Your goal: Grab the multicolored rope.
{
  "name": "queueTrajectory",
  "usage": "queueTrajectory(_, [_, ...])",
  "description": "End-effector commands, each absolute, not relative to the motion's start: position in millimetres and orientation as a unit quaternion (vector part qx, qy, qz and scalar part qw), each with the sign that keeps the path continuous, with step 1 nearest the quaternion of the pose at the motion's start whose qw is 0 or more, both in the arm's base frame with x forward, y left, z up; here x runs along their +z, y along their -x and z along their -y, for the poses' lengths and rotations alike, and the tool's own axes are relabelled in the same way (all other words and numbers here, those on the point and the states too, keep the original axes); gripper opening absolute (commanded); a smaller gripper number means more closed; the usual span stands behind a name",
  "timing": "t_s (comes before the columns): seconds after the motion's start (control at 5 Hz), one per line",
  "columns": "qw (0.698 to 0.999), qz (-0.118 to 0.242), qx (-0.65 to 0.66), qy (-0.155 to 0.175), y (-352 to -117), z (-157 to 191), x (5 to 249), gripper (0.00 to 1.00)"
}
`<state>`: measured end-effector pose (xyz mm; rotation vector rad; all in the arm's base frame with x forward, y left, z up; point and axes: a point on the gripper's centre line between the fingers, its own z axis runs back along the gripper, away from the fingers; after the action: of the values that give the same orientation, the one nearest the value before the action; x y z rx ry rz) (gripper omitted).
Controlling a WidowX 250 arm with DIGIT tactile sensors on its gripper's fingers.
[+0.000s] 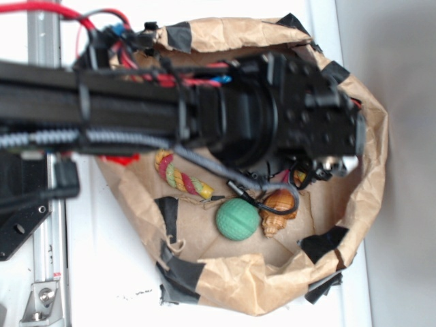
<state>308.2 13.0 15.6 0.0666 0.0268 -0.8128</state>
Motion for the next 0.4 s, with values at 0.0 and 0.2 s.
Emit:
queueTrajectory(0.0, [0.899, 0.018, -0.437, -0.002, -276.4, 24.5, 24.5, 0.0])
queueTrajectory(0.2, [0.893, 0.009, -0.449, -0.011, -275.2, 30.9, 16.2, 0.0])
